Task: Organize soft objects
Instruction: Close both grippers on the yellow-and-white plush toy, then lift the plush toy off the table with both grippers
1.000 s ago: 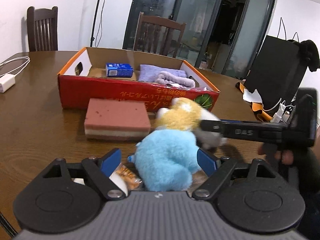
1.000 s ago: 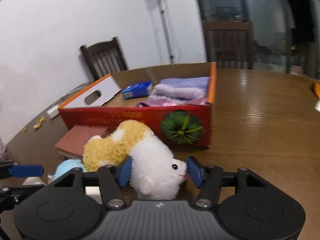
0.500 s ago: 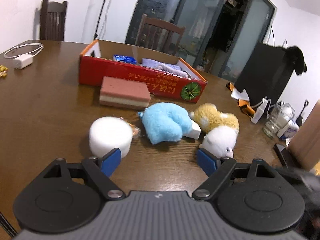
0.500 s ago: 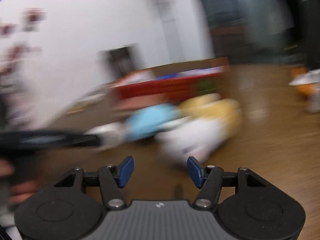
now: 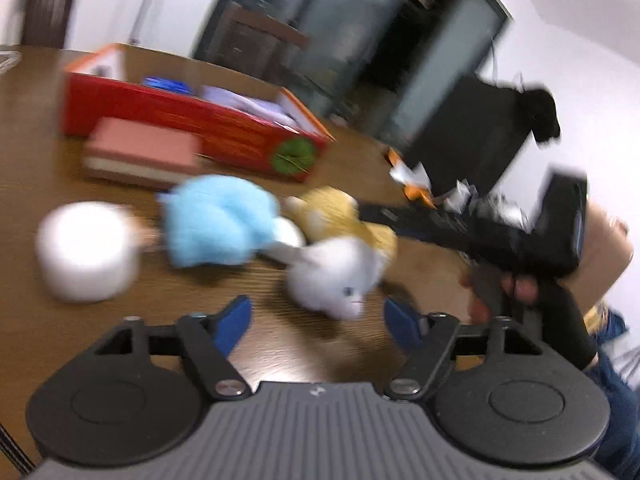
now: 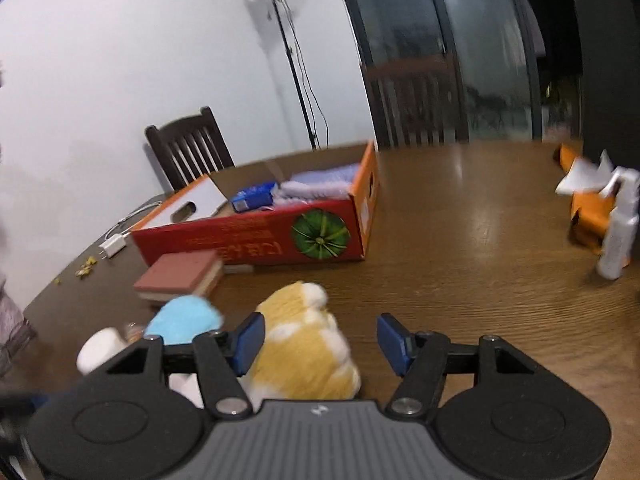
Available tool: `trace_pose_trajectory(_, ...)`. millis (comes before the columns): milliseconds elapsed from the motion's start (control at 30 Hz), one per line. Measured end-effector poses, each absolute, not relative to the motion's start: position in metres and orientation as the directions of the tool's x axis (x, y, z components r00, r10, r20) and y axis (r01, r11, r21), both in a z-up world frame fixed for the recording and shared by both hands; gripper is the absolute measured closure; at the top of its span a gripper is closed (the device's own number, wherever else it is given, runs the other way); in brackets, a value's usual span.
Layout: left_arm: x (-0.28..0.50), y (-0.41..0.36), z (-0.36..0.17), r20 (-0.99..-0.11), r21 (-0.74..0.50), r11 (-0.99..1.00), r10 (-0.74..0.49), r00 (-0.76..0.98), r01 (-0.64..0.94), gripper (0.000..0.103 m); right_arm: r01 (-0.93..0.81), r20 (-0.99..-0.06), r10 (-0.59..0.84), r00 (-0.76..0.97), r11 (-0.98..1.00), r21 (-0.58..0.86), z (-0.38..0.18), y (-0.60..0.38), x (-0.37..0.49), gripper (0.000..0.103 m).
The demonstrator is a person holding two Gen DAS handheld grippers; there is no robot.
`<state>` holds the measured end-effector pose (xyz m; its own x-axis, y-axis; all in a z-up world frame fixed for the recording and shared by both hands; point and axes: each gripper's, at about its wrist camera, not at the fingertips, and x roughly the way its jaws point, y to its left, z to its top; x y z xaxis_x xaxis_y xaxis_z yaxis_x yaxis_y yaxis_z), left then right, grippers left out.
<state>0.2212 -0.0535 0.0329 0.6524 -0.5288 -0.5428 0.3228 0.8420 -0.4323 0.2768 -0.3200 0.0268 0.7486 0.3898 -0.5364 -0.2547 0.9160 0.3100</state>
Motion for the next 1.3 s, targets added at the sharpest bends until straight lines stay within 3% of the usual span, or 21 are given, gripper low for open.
trace_pose_trajectory(100, 0.238, -0.079, 0.025, -0.529, -0.41, 0.843, -0.532, 0.661, 0.349, 0.052, -0.26, -0.522, 0.45, 0.725, 0.88, 0.397, 0.023, -0.323, 0.29, 0.049)
trace_pose_trajectory(133, 0.242, -0.083, 0.022, -0.533, -0.401, 0.849, -0.521, 0.666, 0.343, 0.056, -0.259, -0.517, 0.46, 0.722, 0.872, 0.415, 0.022, -0.323, 0.289, 0.055)
trace_pose_trajectory(267, 0.235, -0.066, 0.014, -0.528, -0.427, 0.831, -0.549, 0.648, 0.357, 0.067, -0.221, -0.514, 0.426, 0.744, 0.884, 0.412, 0.015, -0.325, 0.258, 0.058)
trace_pose_trajectory(333, 0.222, -0.043, 0.011, -0.512, -0.46, 0.819, -0.56, 0.651, 0.342, 0.067, -0.209, -0.511, 0.439, 0.739, 0.871, 0.445, 0.015, -0.325, 0.234, 0.058)
trace_pose_trajectory(433, 0.203, -0.009, 0.01, -0.505, -0.448, 0.86, -0.471, 0.724, 0.247, 0.067, -0.228, -0.507, 0.475, 0.719, 0.851, 0.473, 0.016, -0.303, 0.189, 0.055)
trace_pose_trajectory(600, 0.202, 0.039, 0.025, -0.484, -0.443, 0.895, -0.283, 0.828, 0.046, 0.064, -0.453, -0.466, 0.68, 0.566, 0.729, 0.513, 0.029, -0.25, 0.15, 0.057)
trace_pose_trajectory(700, 0.192, 0.048, 0.041, -0.451, -0.429, 0.901, -0.277, 0.848, 0.065, 0.053, -0.481, -0.424, 0.658, 0.622, 0.749, 0.456, 0.049, -0.257, 0.143, 0.055)
trace_pose_trajectory(767, 0.185, 0.046, 0.044, -0.44, -0.438, 0.893, -0.314, 0.841, 0.104, 0.041, -0.457, -0.407, 0.633, 0.659, 0.766, 0.452, 0.053, -0.271, 0.147, 0.044)
trace_pose_trajectory(833, 0.185, 0.035, 0.042, -0.454, -0.461, 0.875, -0.378, 0.807, 0.15, 0.033, -0.404, -0.435, 0.599, 0.672, 0.789, 0.462, 0.046, -0.283, 0.156, 0.043)
trace_pose_trajectory(1033, 0.194, 0.01, 0.019, -0.513, -0.521, 0.834, -0.474, 0.715, 0.179, 0.034, -0.326, -0.462, 0.621, 0.633, 0.756, 0.568, 0.008, -0.284, 0.175, 0.043)
trace_pose_trajectory(1100, 0.2, 0.01, 0.012, -0.522, -0.548, 0.819, -0.492, 0.697, 0.168, 0.038, -0.312, -0.438, 0.644, 0.627, 0.723, 0.616, -0.003, -0.284, 0.182, 0.041)
trace_pose_trajectory(1133, 0.199, 0.013, 0.011, -0.517, -0.573, 0.803, -0.51, 0.688, 0.164, 0.047, -0.295, -0.433, 0.657, 0.617, 0.703, 0.647, -0.01, -0.283, 0.187, 0.042)
trace_pose_trajectory(1233, 0.195, 0.016, 0.013, -0.508, -0.59, 0.792, -0.516, 0.689, 0.157, 0.051, -0.266, -0.415, 0.705, 0.576, 0.641, 0.72, -0.023, -0.28, 0.191, 0.053)
trace_pose_trajectory(1300, 0.189, 0.018, 0.022, -0.488, -0.592, 0.787, -0.52, 0.701, 0.173, 0.051, -0.272, -0.417, 0.708, 0.57, 0.641, 0.718, -0.017, -0.276, 0.187, 0.053)
